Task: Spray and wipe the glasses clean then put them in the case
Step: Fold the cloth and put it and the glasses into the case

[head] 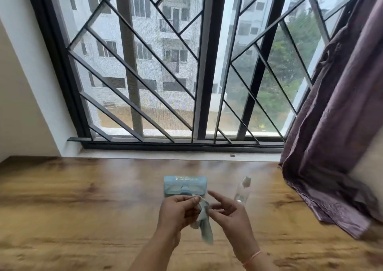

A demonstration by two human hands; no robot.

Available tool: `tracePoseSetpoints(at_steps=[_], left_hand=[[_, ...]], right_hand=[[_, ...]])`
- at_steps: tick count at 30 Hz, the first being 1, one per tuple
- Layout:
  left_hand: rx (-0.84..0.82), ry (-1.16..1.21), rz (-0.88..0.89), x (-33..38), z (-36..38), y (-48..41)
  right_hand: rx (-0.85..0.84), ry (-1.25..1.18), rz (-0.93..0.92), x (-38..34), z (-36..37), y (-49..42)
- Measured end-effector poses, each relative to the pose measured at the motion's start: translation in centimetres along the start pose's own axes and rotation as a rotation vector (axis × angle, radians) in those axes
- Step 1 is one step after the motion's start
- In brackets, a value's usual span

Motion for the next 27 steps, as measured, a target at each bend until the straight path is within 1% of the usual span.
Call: tracePoseSetpoints(at_steps=[2,6,9,12,14,17,21,24,27], left_hand=[[0.015,0.024,-0.016,0.1,0.3,0.3],[0.023,0.061,-0.042,0.1,0.5,0.7],[0.04,0.017,-0.007,0.3,0.3,0.9],[0.065,-0.108,0.095,0.6,-0.1,0.7],[0.064,-0.197,0.147,0.9,-0.1,0.5],[0.025,-0.336,0.186,1.6,0.3,0.4],[-0.027,-0.455,0.248,2.7,0.8,0.3],[-0.109,-0.418,0.266,3.7,0.8,0.3],[-0.145,-0.306,0.232,4.5,0.8,0.4]], right_hand=[[0.005,0.103,-0.081,0.1,0.5,0.3],[0.085,0.277,-0.246,-0.1,0.8,0.6],[0.153,0.305,-0.256,-0.4,0.7,0.7],[0.21,0.309,-0.248,-0.3,0.3,0.5],[0.163,0.326,-0.261,-0.4,0.3,0.3],[0.028,0.361,-0.302,-1.1,0.9,0.1],[-0.055,0.343,-0.3,-2.4,1.4,-0.3],[-0.069,0.389,-0.333,-2.7,1.1,-0.8],[0.001,0.442,-0.339,-2.4,0.5,-1.4]])
Point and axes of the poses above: each hand's wrist, its own y-axis away from the middle knuckle, its own z-axis out of the palm, x = y × z, the point moved 2 cm from there along -y, towards the middle knuckle, and after that the axes turned 6 degrees about y, right-handed, at the moved point
